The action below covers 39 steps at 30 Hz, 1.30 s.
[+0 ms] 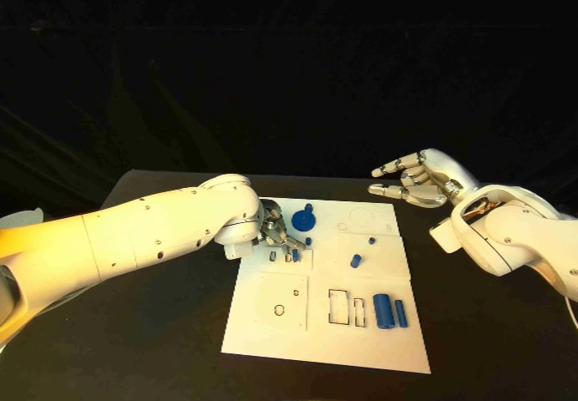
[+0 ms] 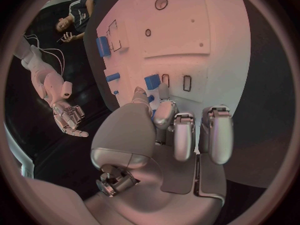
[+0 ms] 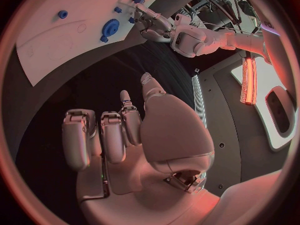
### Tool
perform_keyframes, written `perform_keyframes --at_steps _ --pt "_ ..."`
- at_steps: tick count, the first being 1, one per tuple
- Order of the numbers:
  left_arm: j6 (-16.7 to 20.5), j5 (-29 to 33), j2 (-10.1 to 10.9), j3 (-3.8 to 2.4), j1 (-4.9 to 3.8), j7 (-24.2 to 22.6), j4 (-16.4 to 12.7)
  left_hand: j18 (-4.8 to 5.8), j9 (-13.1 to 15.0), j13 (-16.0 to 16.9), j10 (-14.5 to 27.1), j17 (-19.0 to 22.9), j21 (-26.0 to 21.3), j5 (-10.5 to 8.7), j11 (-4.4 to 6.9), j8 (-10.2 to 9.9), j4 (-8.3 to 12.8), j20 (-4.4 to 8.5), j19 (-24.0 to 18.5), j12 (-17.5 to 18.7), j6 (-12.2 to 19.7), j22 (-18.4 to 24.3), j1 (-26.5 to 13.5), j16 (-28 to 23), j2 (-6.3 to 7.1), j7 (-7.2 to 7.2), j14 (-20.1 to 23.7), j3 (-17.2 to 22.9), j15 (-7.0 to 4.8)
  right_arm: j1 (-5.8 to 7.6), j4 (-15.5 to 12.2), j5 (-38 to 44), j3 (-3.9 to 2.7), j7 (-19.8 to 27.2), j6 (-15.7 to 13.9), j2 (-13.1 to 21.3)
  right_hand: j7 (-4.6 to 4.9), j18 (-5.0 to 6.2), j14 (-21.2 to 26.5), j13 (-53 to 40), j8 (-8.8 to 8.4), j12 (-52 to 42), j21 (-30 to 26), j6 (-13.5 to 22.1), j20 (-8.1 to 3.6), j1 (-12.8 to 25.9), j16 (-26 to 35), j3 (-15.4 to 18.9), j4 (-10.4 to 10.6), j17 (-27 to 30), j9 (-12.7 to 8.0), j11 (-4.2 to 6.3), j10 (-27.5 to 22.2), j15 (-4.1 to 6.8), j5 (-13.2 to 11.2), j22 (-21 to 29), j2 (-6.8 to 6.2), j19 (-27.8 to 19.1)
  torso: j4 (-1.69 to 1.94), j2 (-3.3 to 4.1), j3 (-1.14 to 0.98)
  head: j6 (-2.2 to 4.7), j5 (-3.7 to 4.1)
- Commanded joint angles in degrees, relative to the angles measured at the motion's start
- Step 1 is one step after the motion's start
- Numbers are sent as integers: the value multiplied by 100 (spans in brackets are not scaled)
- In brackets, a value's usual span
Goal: Assemble the parts on the task board
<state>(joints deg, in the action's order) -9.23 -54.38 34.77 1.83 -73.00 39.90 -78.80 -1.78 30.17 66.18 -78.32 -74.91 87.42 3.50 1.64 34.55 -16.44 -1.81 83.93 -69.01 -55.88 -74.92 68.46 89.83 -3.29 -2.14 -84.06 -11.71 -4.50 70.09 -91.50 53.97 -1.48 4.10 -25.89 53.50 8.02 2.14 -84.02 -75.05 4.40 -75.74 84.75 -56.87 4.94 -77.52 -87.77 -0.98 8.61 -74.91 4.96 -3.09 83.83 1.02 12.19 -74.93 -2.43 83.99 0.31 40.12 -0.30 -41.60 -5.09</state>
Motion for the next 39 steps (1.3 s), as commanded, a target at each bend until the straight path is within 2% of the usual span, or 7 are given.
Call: perform_keyframes --at_steps 1,27,39 --pt "-210 -3 -22 0 -6 104 -4 69 14 5 -28 -1509 23 22 12 33 5 40 390 -11 41 -1029 70 17 -6 -2 -594 21 -46 -7 -14 83 0 34 55 -10 5 24 -504 -609 20 25 -41 -32 -17 16 26 38 -10 -1116 8 5 -16 19 27 -429 50 105 5 3 3 -5 2" --pt "-310 -3 -120 24 -3 118 42 74 82 32 -37 -1509 34 29 14 58 12 39 399 -30 60 -1054 178 17 -26 0 -594 60 -47 -49 10 -6 0 86 54 -57 5 25 -504 -607 19 26 -43 -33 -18 23 26 46 -6 -1116 8 5 -16 19 42 -425 54 104 3 9 -5 -38 -1" --pt "-352 -3 -162 25 -3 102 120 75 249 58 -37 -1509 38 99 40 74 100 57 400 -29 134 -1068 707 17 -144 29 -594 466 -69 -57 10 -62 0 98 102 -68 5 23 -506 -620 19 5 -40 -35 -18 23 21 48 -5 -1125 8 6 -7 20 50 -432 59 107 -3 14 -6 -60 1"
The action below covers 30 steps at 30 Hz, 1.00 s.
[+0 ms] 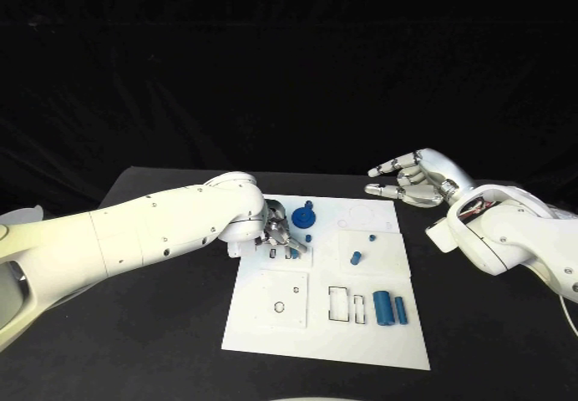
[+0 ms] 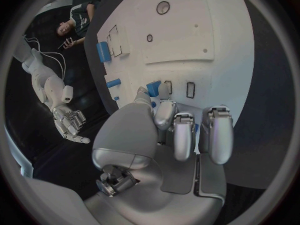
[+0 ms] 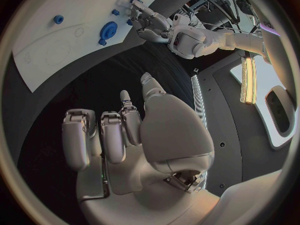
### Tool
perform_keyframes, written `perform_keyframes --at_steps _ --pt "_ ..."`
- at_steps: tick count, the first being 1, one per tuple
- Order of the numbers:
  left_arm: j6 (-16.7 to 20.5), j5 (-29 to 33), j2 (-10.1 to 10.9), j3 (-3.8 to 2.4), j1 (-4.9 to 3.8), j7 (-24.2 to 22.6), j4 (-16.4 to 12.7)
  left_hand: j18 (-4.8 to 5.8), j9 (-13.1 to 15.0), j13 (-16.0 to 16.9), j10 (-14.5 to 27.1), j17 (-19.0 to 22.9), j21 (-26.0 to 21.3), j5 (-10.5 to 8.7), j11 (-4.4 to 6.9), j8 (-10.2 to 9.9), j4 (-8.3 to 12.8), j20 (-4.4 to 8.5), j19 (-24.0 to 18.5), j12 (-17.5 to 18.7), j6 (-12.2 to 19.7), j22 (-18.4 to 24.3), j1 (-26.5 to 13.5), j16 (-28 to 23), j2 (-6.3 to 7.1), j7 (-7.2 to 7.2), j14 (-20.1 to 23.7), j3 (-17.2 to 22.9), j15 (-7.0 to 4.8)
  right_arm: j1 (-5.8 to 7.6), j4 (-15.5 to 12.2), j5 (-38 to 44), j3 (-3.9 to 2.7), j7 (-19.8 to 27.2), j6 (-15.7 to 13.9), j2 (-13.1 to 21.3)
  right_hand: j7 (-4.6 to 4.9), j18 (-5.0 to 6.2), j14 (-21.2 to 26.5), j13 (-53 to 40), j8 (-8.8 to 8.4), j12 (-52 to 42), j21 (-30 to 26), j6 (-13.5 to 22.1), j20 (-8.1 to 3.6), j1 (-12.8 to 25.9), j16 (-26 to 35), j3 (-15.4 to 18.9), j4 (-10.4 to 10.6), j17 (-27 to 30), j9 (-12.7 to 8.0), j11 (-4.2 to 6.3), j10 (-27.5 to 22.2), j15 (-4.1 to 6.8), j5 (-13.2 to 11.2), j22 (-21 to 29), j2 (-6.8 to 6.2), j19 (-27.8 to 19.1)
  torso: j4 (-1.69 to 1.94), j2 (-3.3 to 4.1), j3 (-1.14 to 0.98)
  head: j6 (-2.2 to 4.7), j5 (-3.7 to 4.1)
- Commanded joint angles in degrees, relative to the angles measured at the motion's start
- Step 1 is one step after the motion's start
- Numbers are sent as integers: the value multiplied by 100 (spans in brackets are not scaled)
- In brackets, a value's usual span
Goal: Assemble the parts on the task board
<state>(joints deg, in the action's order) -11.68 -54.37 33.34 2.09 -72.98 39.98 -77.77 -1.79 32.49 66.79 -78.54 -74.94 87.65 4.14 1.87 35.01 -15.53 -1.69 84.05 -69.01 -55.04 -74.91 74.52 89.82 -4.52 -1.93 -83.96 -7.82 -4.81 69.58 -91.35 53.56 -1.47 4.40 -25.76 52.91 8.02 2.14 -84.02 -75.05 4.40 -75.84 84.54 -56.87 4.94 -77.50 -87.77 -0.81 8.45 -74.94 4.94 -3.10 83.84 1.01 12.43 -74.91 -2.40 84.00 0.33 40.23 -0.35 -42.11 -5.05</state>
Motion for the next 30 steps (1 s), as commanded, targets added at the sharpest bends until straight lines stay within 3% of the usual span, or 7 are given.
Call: perform_keyframes --at_steps 1,4,6,12,21,22,30 --pt "-98 -4 -20 0 -4 91 20 76 23 -4 -14 -1506 15 39 20 25 12 47 387 -27 55 -1068 130 18 -24 10 -604 113 -40 -7 -3 -21 -1 68 93 -10 5 23 -506 -620 19 14 -19 -35 -18 21 21 31 11 -1122 10 6 -7 20 27 -434 57 107 -5 0 0 -6 -4" --pt "-56 -4 -22 0 -4 76 21 72 46 -6 -5 -1506 6 78 37 -7 63 60 378 -13 92 -1053 343 18 -66 29 -604 343 -56 -10 0 -27 -1 78 119 -10 5 23 -506 -620 19 14 -19 -35 -18 21 21 31 11 -1122 10 6 -7 20 27 -434 57 107 2 -2 2 -9 -4" --pt "-31 -4 -20 0 -4 65 17 70 52 -16 14 -1506 2 286 53 -47 144 76 374 11 135 -1047 565 18 -74 44 -604 562 -73 -13 -5 -27 -1 87 140 -10 4 23 -506 -618 19 17 -18 -36 -18 22 21 32 12 -1122 10 6 -8 20 29 -436 60 108 6 0 1 -9 -2" --pt "90 41 4 -1 -4 16 -16 66 81 -53 58 -1506 -9 477 59 -138 169 102 365 88 198 -1034 918 18 57 37 -604 1313 -89 -20 -15 -31 0 68 185 -14 3 23 -506 -617 20 17 -19 -41 -20 13 20 28 10 -1123 11 8 -7 21 43 -435 83 108 9 -2 2 7 -4" --pt "624 90 172 -13 0 -202 -203 62 398 -88 26 -1506 -20 573 35 1 110 76 361 156 240 -1032 742 18 984 -24 -604 3648 -26 -51 -9 17 5 52 213 -24 3 22 -512 -624 19 5 -17 -44 -21 1 6 22 5 -1146 11 8 0 22 54 -440 106 110 11 1 -4 -2 -2" --pt "679 91 200 -15 0 -215 -233 65 516 -80 1 -1506 -18 540 40 66 176 62 365 147 256 -1042 472 18 1231 -51 -604 4197 -33 -56 -6 23 5 52 214 -24 3 22 -512 -624 19 5 -17 -44 -21 1 6 22 5 -1146 11 8 0 22 54 -440 106 110 14 1 -3 -2 -1" --pt "936 -96 392 -25 0 -254 -504 66 683 -116 -10 -1506 -21 518 28 156 441 56 367 173 263 -1048 129 18 1405 -8 -604 4730 -49 -81 21 37 8 71 208 -26 4 25 -509 -614 18 20 -25 -44 -21 0 15 21 5 -1132 11 8 -7 23 53 -424 111 103 22 5 -15 6 -20"
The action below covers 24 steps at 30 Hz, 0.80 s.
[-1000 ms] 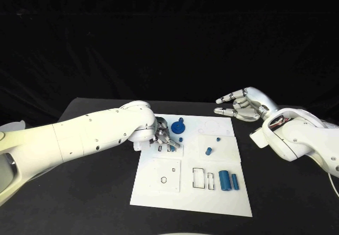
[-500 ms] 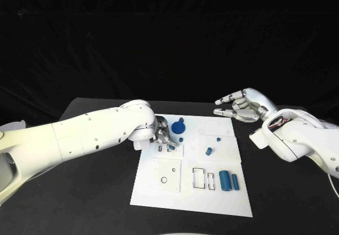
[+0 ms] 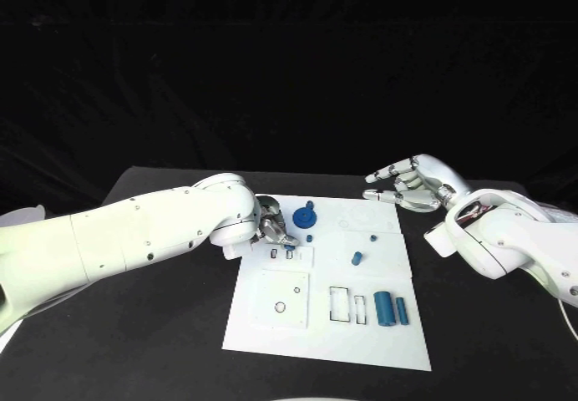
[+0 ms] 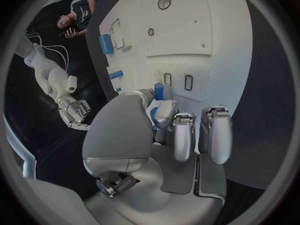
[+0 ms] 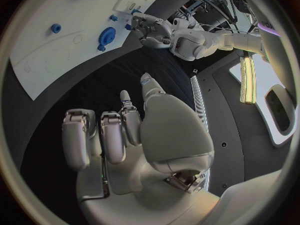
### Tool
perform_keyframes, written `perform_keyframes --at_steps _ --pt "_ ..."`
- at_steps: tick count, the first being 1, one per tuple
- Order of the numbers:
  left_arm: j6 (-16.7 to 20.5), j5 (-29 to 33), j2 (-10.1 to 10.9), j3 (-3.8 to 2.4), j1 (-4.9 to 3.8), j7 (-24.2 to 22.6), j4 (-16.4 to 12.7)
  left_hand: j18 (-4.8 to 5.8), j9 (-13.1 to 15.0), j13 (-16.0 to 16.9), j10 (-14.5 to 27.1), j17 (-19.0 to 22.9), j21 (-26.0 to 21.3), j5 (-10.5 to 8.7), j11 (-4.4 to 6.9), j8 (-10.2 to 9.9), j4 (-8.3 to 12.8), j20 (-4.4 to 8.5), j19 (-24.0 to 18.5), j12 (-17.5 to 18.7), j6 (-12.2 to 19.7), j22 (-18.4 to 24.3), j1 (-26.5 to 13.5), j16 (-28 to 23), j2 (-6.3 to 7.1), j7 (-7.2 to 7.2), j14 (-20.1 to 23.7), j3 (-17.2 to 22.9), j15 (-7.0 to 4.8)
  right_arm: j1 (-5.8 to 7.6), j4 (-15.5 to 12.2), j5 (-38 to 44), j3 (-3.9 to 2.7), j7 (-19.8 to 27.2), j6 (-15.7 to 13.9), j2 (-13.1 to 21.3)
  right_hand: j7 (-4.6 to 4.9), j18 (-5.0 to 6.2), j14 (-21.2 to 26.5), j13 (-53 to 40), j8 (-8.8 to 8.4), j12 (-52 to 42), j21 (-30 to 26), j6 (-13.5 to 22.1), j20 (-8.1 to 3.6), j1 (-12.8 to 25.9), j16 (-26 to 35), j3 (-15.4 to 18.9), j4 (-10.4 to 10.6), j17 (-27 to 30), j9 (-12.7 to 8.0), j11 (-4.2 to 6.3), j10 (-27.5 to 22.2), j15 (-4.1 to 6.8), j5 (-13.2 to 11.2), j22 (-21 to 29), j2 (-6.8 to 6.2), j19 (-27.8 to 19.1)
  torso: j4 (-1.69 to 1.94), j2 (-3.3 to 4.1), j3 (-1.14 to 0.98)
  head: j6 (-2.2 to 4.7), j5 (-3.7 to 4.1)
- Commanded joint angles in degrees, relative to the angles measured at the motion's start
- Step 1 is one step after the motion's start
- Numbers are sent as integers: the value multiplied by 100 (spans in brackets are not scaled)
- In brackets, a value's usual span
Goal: Assemble the parts on the task board
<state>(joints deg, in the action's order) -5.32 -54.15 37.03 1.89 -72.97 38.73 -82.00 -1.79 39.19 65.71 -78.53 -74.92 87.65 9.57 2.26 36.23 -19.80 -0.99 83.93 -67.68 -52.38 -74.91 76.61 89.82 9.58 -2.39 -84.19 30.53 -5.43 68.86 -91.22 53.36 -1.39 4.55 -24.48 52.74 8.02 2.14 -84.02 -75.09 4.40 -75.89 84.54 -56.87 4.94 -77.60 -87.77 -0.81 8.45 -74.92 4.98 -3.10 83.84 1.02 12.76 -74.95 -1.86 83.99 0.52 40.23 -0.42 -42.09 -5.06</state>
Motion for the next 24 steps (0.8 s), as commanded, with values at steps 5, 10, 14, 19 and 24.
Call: perform_keyframes --at_steps 5,10,14,19,24 --pt "306 -279 78 -7 0 -130 -192 65 44 -12 -17 -1508 -22 -30 -10 47 936 -10 380 40 2 -1048 -134 18 31 42 -581 977 13 -27 31 45 2 72 84 -24 6 26 -508 -609 17 26 -26 -43 -21 22 18 26 13 -1130 7 7 -7 22 16 -420 67 103 -3 10 -2 1 -27" --pt "195 -415 68 -6 6 -98 -187 64 56 -8 -22 -1508 -25 -35 -9 50 976 -9 378 35 5 -1044 -149 18 58 42 -581 1004 12 -39 36 36 3 80 90 -29 7 25 -508 -609 15 26 -26 -43 -21 38 19 33 25 -1129 6 6 -7 21 14 -420 78 103 -3 5 -1 -8 -36" --pt "43 -452 21 -1 17 -44 -140 62 62 0 -30 -1508 -29 -39 -9 50 1001 -8 375 26 6 -1039 -156 18 70 42 -581 1017 12 -42 33 33 3 85 92 -30 7 25 -508 -609 14 26 -25 -43 -21 42 19 35 28 -1128 6 6 -6 21 13 -421 82 104 -2 5 2 -13 -40" --pt "-261 -502 -39 9 36 64 -89 65 65 -20 -24 -1508 -22 -42 -10 46 1021 -8 382 43 13 -1052 -163 18 77 39 -581 1025 12 -44 29 27 3 90 102 -28 7 25 -508 -607 14 28 -26 -43 -21 51 20 39 35 -1128 6 5 -7 21 14 -420 89 103 -5 5 4 -16 -93" --pt "-446 -589 -70 20 41 104 -59 66 66 -24 -25 -1508 -21 -46 -11 43 1034 -8 383 45 18 -1054 -167 18 83 38 -581 1026 12 -44 30 14 3 96 113 -29 7 25 -508 -607 14 28 -26 -43 -21 51 20 39 35 -1128 6 5 -7 21 14 -420 89 103 -1 3 7 -17 -109"
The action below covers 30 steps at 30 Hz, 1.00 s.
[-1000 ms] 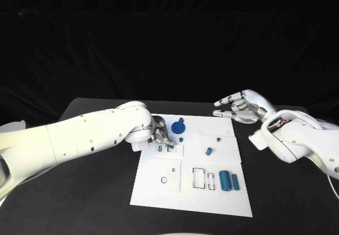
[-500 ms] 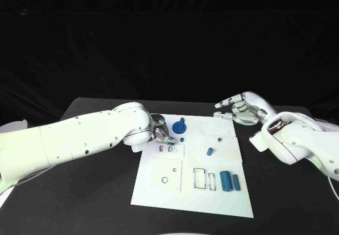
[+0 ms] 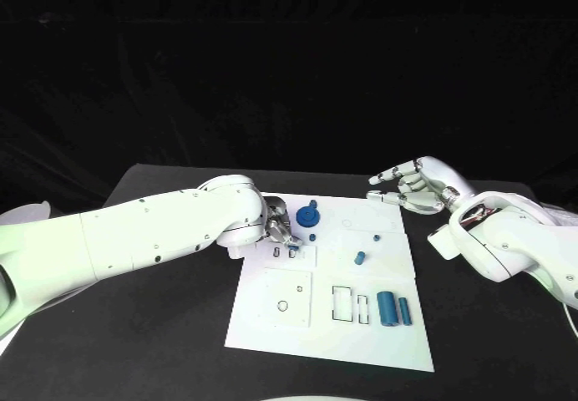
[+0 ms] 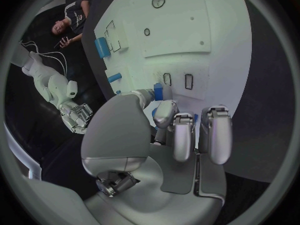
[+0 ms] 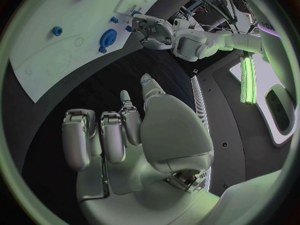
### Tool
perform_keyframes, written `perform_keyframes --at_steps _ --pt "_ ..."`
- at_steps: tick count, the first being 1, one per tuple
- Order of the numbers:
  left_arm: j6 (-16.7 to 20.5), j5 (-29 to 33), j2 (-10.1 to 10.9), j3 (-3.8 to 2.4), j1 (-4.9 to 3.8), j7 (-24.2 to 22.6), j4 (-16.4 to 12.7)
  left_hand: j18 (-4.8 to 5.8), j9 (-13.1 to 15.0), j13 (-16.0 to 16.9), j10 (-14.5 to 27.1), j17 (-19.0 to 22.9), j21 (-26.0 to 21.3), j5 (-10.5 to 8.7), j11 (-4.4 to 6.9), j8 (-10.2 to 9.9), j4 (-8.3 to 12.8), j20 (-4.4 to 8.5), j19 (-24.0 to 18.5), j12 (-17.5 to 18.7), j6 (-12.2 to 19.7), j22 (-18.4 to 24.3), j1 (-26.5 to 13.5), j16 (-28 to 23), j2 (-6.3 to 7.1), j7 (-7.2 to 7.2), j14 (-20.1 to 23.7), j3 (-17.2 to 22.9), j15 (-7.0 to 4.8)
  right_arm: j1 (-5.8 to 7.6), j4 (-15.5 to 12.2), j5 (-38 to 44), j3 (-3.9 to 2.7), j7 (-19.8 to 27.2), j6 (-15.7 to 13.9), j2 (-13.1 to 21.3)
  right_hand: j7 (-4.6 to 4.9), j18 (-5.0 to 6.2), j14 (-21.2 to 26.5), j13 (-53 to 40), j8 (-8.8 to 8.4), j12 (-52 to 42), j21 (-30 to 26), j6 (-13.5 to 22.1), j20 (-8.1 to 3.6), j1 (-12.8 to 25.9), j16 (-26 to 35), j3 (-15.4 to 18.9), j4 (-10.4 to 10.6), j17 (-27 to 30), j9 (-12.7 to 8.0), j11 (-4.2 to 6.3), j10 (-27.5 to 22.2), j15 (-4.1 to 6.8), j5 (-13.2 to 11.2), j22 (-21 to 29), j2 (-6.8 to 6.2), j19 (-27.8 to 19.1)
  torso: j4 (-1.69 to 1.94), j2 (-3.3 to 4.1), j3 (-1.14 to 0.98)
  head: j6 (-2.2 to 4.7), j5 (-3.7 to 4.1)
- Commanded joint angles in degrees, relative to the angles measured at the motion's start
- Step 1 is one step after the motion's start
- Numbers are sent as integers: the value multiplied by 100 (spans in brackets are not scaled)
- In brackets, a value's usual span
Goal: Assemble the parts on the task board
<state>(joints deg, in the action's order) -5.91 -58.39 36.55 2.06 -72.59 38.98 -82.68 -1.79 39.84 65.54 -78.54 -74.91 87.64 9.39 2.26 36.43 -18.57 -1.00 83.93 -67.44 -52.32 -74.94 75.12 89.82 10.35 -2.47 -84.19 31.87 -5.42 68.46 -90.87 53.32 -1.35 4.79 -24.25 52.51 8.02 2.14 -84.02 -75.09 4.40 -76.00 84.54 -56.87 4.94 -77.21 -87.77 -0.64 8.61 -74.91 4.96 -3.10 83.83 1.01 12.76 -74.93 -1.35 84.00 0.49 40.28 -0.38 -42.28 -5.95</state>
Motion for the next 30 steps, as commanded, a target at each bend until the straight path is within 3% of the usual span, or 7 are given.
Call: perform_keyframes --at_steps 1,12,30 --pt "-420 -202 -26 5 3 84 10 65 2 -4 -26 -1509 -22 -28 -11 22 914 -7 382 18 12 -1047 -18 18 7 46 -581 892 11 -5 -5 17 0 73 91 -6 7 25 -508 -607 14 39 -26 -43 -21 11 20 22 18 -1129 8 6 -7 21 14 -421 38 103 2 3 4 8 -25" --pt "-660 -366 -36 18 4 141 -2 65 3 12 -35 -1509 -23 -30 -12 21 925 -7 381 2 13 -1046 -22 18 10 46 -581 893 12 -6 1 10 0 83 104 -18 7 27 -507 -604 13 42 -31 -43 -21 18 21 26 23 -1127 7 5 -8 21 15 -413 42 100 1 5 6 4 -58" --pt "-559 -450 -85 26 28 231 51 58 6 4 -35 -1509 -39 -34 -14 19 934 -7 367 8 12 -1018 -34 18 1 43 -581 896 13 -10 -5 1 0 136 44 -15 7 27 -508 -607 12 37 -29 -43 -21 20 19 29 25 -1131 7 6 -6 21 17 -416 45 101 -2 4 5 -22 -70"
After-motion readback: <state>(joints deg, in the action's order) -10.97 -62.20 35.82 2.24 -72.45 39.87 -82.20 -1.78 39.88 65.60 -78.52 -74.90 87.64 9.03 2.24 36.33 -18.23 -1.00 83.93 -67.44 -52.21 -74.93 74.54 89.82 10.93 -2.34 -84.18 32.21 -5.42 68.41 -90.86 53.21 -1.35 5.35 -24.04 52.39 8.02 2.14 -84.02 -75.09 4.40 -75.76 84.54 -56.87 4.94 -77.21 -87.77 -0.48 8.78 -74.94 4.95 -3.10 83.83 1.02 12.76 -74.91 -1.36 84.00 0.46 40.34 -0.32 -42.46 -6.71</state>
